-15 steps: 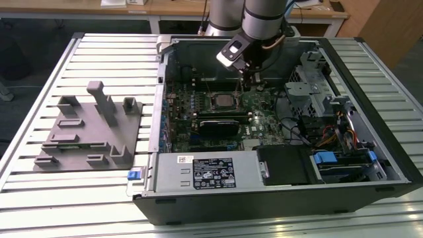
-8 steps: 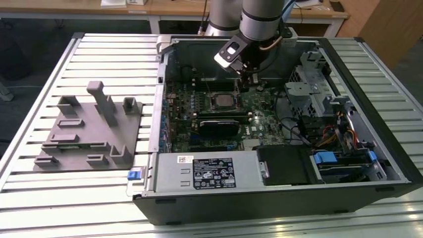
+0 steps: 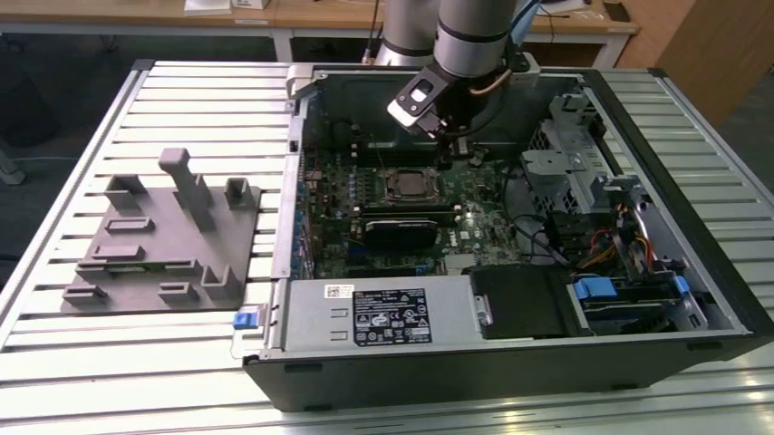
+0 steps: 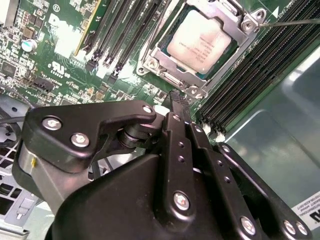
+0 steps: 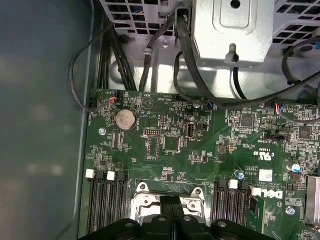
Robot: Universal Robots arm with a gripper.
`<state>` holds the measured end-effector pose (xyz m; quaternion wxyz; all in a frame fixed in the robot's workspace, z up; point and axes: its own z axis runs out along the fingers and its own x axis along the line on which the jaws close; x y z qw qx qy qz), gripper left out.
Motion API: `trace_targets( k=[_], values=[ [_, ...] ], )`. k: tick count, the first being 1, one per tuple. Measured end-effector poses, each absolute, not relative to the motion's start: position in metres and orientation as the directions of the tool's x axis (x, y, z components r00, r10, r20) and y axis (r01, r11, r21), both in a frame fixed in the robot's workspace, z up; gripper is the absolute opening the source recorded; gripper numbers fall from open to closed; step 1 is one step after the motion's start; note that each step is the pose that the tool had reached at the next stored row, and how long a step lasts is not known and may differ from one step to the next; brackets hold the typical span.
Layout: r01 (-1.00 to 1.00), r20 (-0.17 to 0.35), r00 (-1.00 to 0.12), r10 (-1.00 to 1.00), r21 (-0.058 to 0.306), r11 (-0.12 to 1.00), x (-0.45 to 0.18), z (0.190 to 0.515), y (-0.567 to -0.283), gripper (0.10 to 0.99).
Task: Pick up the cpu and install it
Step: 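Close the cpu cover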
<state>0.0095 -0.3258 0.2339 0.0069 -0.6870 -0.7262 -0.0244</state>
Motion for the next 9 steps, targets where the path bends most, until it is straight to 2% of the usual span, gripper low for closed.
trace_targets(
  k=[9],
  values=[
    [0.998,0.044,-0.056,0.997,0.026,0.055,0.0029,0.2303,-0.3264,0.106]
  ],
)
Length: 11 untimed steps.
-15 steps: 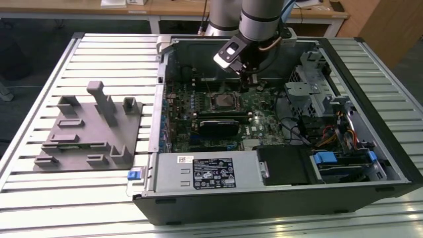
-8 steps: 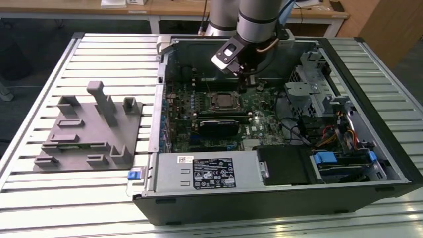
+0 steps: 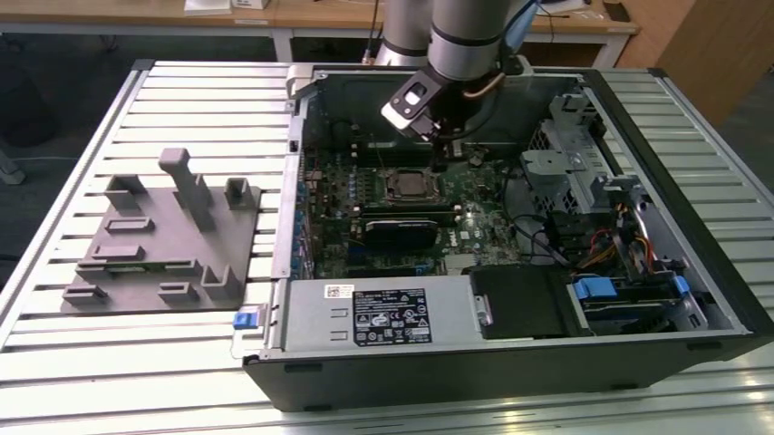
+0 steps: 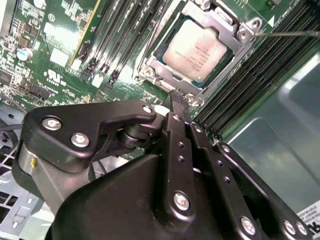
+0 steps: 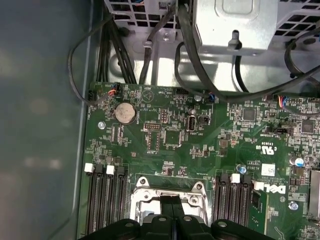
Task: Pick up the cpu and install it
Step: 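Close the cpu cover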
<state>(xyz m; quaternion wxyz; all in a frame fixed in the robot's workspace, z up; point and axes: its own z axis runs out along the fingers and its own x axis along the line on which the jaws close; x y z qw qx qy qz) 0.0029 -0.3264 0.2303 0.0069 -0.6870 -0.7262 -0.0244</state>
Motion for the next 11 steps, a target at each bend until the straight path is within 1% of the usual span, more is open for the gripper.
trace_targets(
  k=[11],
  values=[
    [0.998,0.044,-0.056,0.997,0.026,0.055,-0.0041,0.2281,-0.3283,0.106]
  ],
)
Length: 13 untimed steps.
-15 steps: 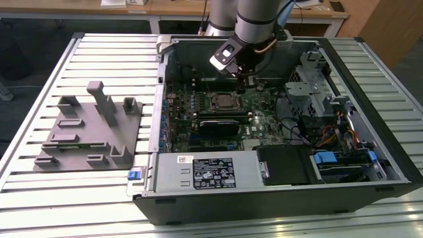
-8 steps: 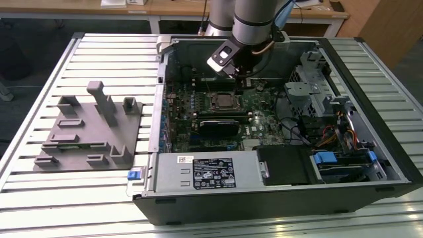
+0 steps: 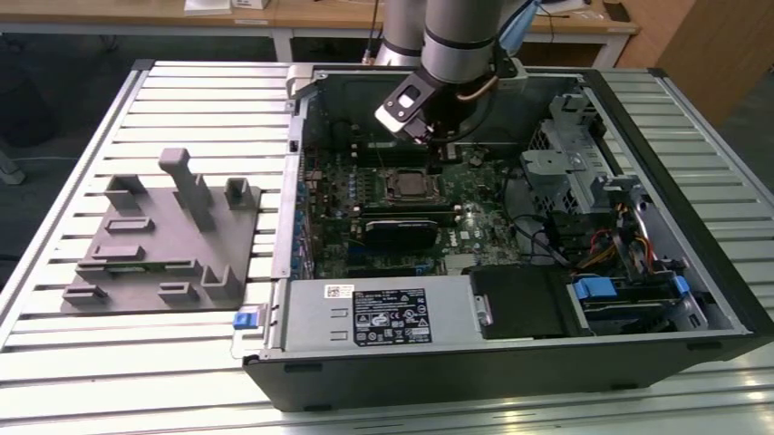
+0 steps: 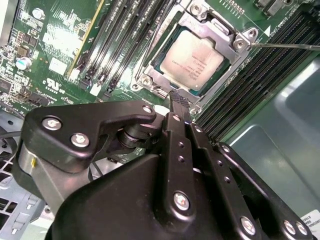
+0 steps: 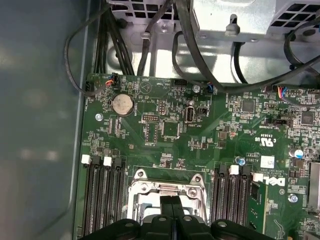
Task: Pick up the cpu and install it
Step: 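Close the cpu cover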
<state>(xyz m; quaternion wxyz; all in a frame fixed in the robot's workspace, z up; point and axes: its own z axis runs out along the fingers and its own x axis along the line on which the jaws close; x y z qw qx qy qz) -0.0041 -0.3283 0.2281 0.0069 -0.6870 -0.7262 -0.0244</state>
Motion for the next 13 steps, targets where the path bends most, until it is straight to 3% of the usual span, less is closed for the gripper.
trace_targets(
  k=[13],
  values=[
    [0.998,0.044,-0.056,0.997,0.026,0.055,-0.0077,0.2271,-0.3283,0.106]
  ],
)
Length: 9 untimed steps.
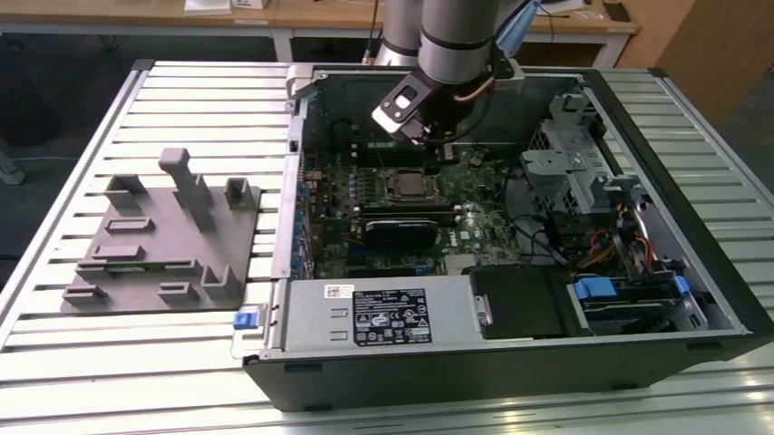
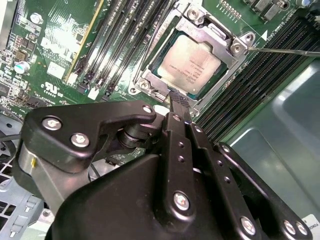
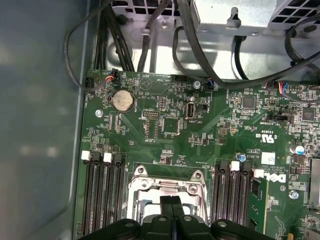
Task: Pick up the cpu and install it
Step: 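Close the cpu cover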
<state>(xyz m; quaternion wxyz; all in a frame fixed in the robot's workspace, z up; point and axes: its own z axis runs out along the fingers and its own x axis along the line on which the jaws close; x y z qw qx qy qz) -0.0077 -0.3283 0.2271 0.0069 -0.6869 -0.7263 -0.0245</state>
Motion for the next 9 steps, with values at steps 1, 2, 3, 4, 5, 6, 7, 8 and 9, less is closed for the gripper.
trace_targets(
  k=[1,2,3,4,5,6,7,8,9],
  values=[
    [0.998,0.044,-0.056,0.997,0.026,0.055,-0.0079,0.2270,-0.3283,0.106],
    [0.998,0.044,-0.056,0.997,0.026,0.055,-0.0081,0.2269,-0.3283,0.106],
    [0.998,0.044,-0.056,0.997,0.026,0.055,-0.0083,0.2268,-0.3283,0.106],
    [0.998,0.044,-0.056,0.997,0.026,0.055,-0.0084,0.2267,-0.3283,0.106],
    [0.998,0.044,-0.056,0.997,0.026,0.055,-0.0087,0.2265,-0.3283,0.106],
    [0.998,0.044,-0.056,0.997,0.026,0.055,-0.0090,0.2262,-0.3283,0.106],
    [0.998,0.044,-0.056,0.997,0.026,0.055,-0.0093,0.2260,-0.3283,0.106],
    [0.998,0.044,-0.056,0.997,0.026,0.055,-0.0096,0.2259,-0.3283,0.106],
    [0.998,0.044,-0.056,0.997,0.026,0.055,-0.0100,0.2257,-0.3284,0.106]
  ],
)
